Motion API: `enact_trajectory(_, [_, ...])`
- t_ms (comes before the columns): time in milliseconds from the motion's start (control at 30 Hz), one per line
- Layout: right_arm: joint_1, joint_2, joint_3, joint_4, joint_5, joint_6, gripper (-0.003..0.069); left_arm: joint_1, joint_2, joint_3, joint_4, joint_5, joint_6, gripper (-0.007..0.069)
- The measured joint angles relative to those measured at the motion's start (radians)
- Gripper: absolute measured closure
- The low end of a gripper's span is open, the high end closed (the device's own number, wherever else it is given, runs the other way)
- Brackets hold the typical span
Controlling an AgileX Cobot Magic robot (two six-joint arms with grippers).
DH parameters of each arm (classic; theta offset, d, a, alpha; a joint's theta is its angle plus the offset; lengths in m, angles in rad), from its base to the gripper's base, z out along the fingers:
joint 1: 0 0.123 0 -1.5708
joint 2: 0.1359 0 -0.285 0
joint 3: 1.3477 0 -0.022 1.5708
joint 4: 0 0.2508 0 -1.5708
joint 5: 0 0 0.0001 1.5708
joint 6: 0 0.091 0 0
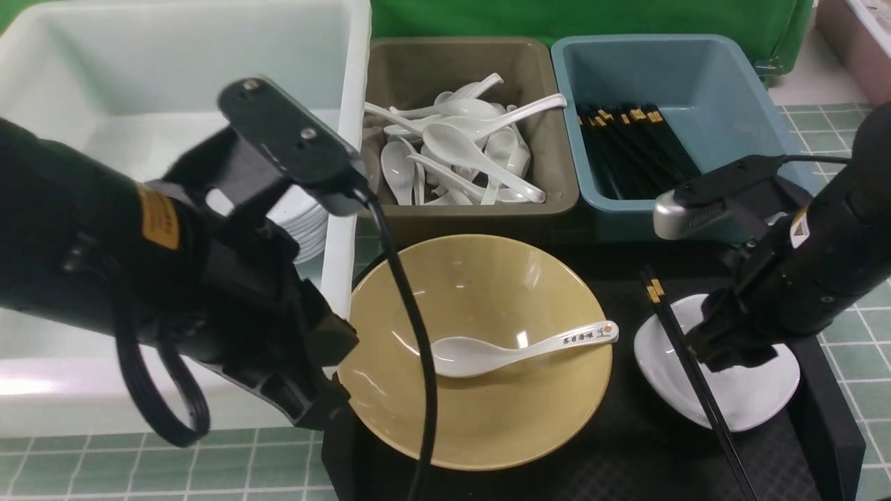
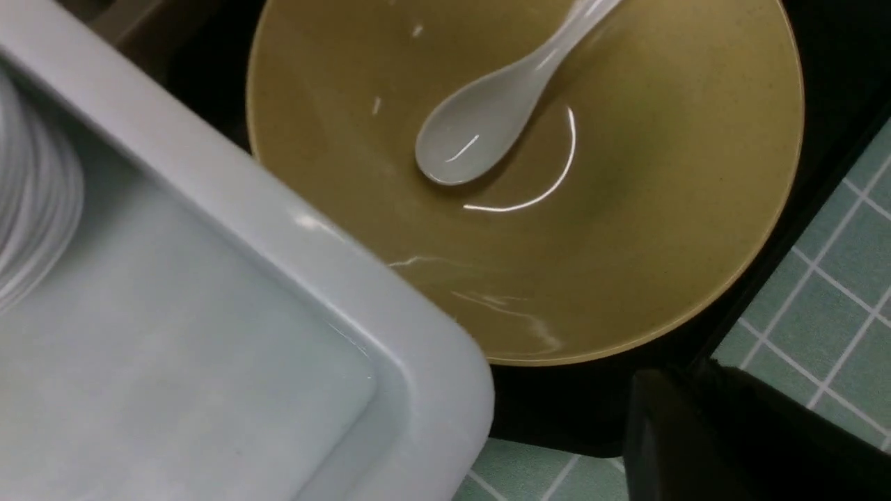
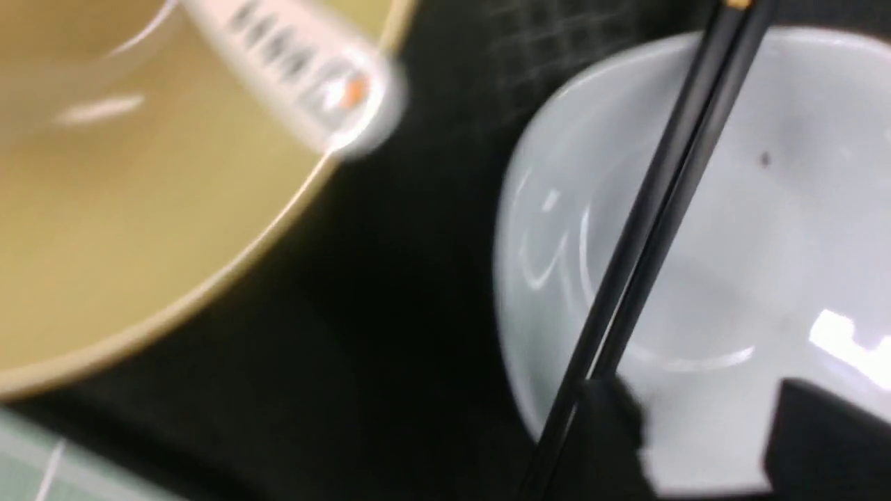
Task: On blue table put chopsticks spoon bowls plates into blue grey white boxes.
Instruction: 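Move the grippers toward the tableware on the black tray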
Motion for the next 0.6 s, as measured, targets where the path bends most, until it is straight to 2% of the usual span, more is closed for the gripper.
enact_trajectory(67, [-0.001,0.029,0.000,-0.001,-0.035,0.003,0.0201,-0.003,0.008,0.000,0.001,-0.002,0.000,0.0620])
enact_trajectory(133, [-0.001,0.057,-0.001,-0.001,-0.069,0.007,0.0170,-0.003,0.011,0.000,0.001,-0.010,0.000,0.0620])
enact_trajectory(300, [-0.001,0.126,-0.001,-0.001,-0.111,0.025,0.0160,-0.003,0.016,0.000,0.008,-0.031,0.000,0.0620])
enact_trajectory(467, [-0.001,0.188,-0.001,-0.001,-0.135,0.042,0.0185,-0.003,0.016,0.000,0.024,-0.045,0.000,0.0620])
enact_trajectory(600, [-0.001,0.211,-0.001,-0.001,-0.158,0.057,0.0274,-0.003,0.016,-0.001,0.042,-0.050,0.000,0.0620])
